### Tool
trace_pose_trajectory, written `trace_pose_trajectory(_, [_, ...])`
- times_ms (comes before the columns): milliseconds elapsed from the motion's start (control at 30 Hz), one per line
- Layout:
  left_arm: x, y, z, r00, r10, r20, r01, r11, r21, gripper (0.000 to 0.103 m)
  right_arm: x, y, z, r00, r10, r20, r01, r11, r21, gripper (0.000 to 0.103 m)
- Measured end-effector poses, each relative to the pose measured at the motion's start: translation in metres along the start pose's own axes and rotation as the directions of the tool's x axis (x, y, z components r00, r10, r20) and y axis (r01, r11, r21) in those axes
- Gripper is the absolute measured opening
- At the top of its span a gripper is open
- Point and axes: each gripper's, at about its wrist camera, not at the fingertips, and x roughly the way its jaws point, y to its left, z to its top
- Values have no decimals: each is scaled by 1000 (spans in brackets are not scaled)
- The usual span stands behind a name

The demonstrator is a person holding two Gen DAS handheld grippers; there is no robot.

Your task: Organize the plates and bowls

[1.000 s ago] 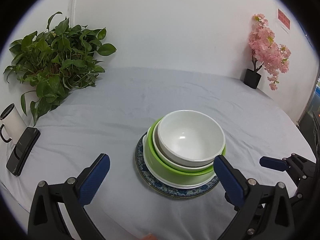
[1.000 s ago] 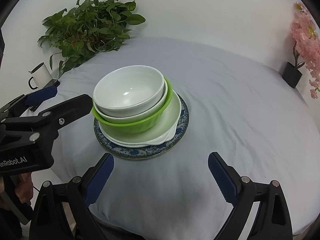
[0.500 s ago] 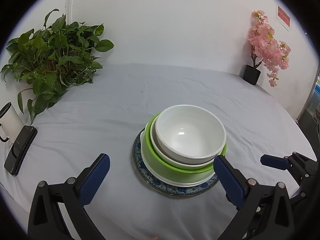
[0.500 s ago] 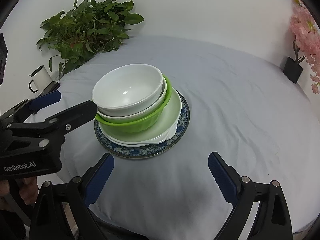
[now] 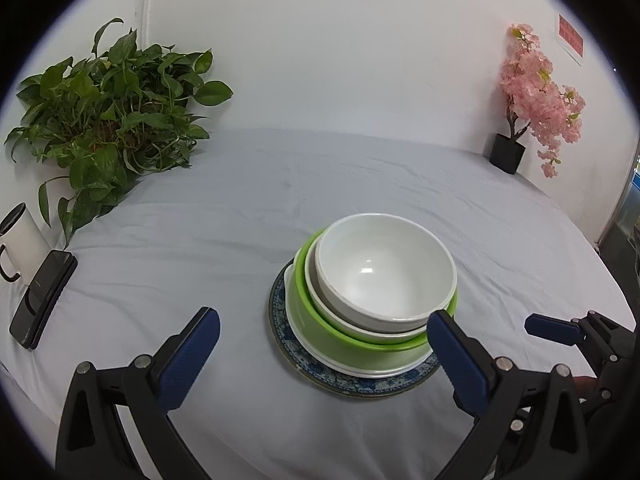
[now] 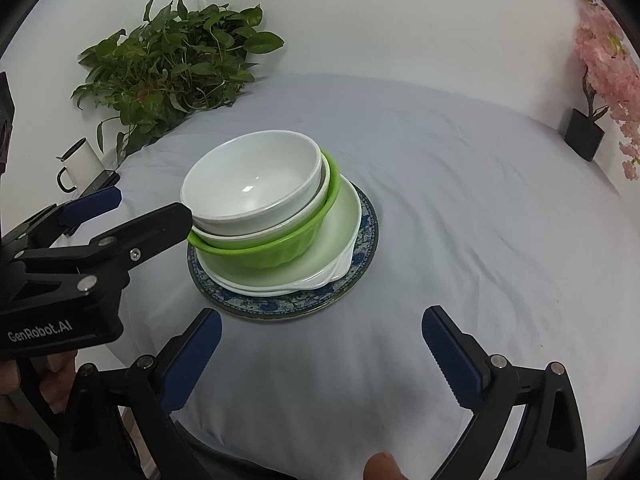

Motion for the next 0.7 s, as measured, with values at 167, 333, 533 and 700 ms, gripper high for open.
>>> trace_pose_trajectory(167, [4, 1, 0, 1000, 4, -16, -4, 1000, 9, 103, 1, 2, 0, 1000, -24, 6, 25, 1000, -18, 101])
trace_pose_trajectory(333, [8, 5, 0, 999, 12, -33, -12, 1000, -2, 103, 8, 2, -3, 999, -43, -16, 42, 999, -18, 101])
trace_pose_trajectory(533, [9, 7, -1, 999, 6, -34, -6, 1000, 0, 103, 12, 4, -4, 999, -38, -22, 38, 999, -17, 101])
trace_pose_trajectory(700, [12, 8, 0, 999, -2, -39, 2, 1000, 1, 103, 14, 8, -3, 999, -27, -25, 27, 999, -26, 101])
